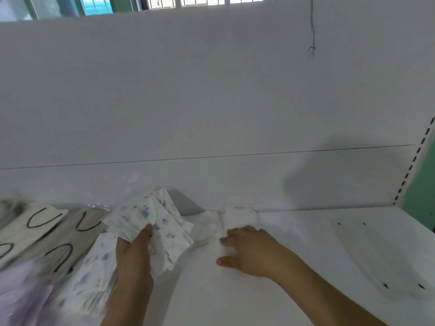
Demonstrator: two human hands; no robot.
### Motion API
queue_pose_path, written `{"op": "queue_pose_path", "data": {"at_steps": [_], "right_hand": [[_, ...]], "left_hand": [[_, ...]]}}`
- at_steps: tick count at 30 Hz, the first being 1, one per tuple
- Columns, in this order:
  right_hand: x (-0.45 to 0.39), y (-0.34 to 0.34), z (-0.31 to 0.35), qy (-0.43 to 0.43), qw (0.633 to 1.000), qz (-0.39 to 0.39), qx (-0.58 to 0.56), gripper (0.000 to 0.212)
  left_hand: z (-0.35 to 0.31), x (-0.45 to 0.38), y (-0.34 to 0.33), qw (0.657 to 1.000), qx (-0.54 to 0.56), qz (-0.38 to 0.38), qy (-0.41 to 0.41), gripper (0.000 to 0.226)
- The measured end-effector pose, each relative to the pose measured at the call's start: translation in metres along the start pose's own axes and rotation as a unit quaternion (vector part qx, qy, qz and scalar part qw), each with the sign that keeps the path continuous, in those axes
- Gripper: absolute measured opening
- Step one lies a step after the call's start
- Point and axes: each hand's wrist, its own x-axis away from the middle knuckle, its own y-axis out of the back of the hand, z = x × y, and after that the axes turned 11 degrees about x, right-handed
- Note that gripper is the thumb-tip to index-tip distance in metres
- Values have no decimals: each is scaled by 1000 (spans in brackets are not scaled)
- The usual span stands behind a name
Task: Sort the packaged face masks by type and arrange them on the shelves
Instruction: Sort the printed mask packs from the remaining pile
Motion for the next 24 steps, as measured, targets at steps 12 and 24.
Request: {"op": "queue_pose_path", "data": {"at_steps": [12,24], "right_hand": [[-58,2,6,13,971,-227,-73,36],[-30,25,0,47,714,-140,-685,41]], "left_hand": [[-3,2,14,999,21,-22,-42,35],[14,12,6,996,-59,30,52,35]]}}
